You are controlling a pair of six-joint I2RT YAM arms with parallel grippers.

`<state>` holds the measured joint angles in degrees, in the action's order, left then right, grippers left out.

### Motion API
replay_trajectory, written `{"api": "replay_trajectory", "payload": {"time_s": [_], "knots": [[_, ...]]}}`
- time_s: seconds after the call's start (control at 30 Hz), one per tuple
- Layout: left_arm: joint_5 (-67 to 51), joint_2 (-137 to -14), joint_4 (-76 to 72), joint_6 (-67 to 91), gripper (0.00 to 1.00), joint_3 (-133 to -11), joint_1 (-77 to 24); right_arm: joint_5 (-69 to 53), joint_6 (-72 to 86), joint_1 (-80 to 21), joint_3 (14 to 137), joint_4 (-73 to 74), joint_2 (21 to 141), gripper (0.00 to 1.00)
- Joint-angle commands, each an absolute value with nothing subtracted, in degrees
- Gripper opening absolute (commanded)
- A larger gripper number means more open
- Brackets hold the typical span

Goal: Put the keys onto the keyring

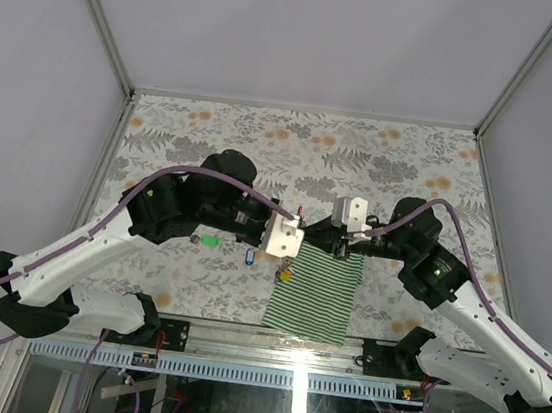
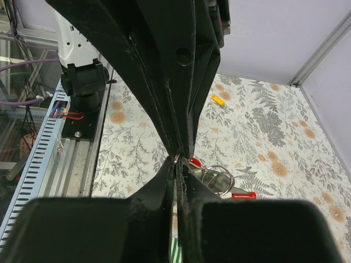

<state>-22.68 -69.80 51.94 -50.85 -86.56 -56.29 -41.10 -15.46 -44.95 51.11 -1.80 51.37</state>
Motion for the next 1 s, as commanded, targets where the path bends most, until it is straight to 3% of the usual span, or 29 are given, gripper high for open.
{"api": "replay_trajectory", "payload": {"time_s": [0.0, 0.17, 0.63, 0.97], "knots": [[-22.20, -67.50, 45.88, -48.37, 0.12, -87.37, -56.82, -38.64, -14.43, -45.35, 52.28, -3.00, 50.02, 0.00], [-24.39, -63.96, 41.06, -46.21, 0.23, -83.87, -56.88, -38.76, -12.51, -45.35, 52.10, -5.19, 47.84, 0.00], [-29.55, -49.74, 11.48, -33.24, 0.26, -64.03, -56.91, -42.88, -8.33, -45.35, 52.16, -10.71, 43.75, 0.00], [-30.90, -50.99, 10.02, -30.94, 0.26, -63.34, -56.89, -43.62, -8.02, -45.35, 52.87, -11.42, 43.46, 0.00]]}}
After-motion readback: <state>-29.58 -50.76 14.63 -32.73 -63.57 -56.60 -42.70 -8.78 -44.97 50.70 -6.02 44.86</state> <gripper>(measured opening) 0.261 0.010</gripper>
